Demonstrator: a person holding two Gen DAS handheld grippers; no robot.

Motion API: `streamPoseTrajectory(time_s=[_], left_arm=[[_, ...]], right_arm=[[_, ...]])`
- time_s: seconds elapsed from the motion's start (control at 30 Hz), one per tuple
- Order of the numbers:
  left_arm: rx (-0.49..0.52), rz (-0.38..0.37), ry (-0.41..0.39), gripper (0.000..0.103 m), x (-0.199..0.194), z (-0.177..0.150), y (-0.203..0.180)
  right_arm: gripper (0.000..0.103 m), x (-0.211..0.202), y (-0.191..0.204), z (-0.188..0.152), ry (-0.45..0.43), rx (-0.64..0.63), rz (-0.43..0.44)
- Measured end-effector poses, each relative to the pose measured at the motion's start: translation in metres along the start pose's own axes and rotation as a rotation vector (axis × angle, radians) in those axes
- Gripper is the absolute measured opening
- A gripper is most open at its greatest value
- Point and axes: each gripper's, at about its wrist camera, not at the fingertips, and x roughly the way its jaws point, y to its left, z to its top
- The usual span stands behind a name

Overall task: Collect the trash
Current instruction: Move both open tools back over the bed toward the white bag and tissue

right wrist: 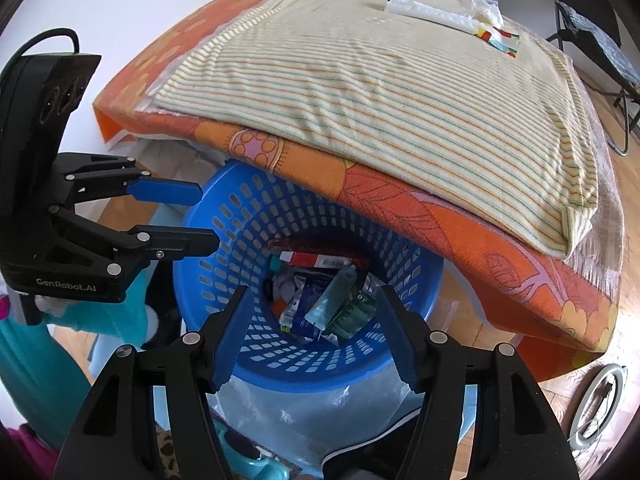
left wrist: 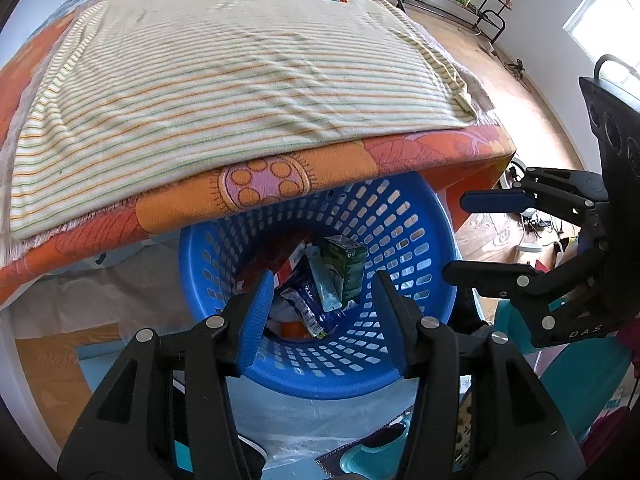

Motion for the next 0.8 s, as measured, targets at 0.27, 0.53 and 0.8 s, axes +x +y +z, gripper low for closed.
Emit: streamPoseTrajectory(time_s=[0.27, 0.53, 0.8], left_arm=[[-0.004, -0.01, -0.024, 0.052, -0.008, 0.017, -0.001], [-0.001, -0.014, -0.085, 0.052, -0.022, 0.058, 0.003], [0.018, -0.009, -0.143, 0.052, -0.03, 0.103, 0.004]], right_arm=[[0.063, -0.018, -0.008, 0.008, -0.055, 0.039, 0.014], [0.063, -0.045, -0.027, 0.026, -0.158, 0.098, 0.006], [0.063, -0.063, -0.055, 0.052, -0.227, 0.151, -0.018]])
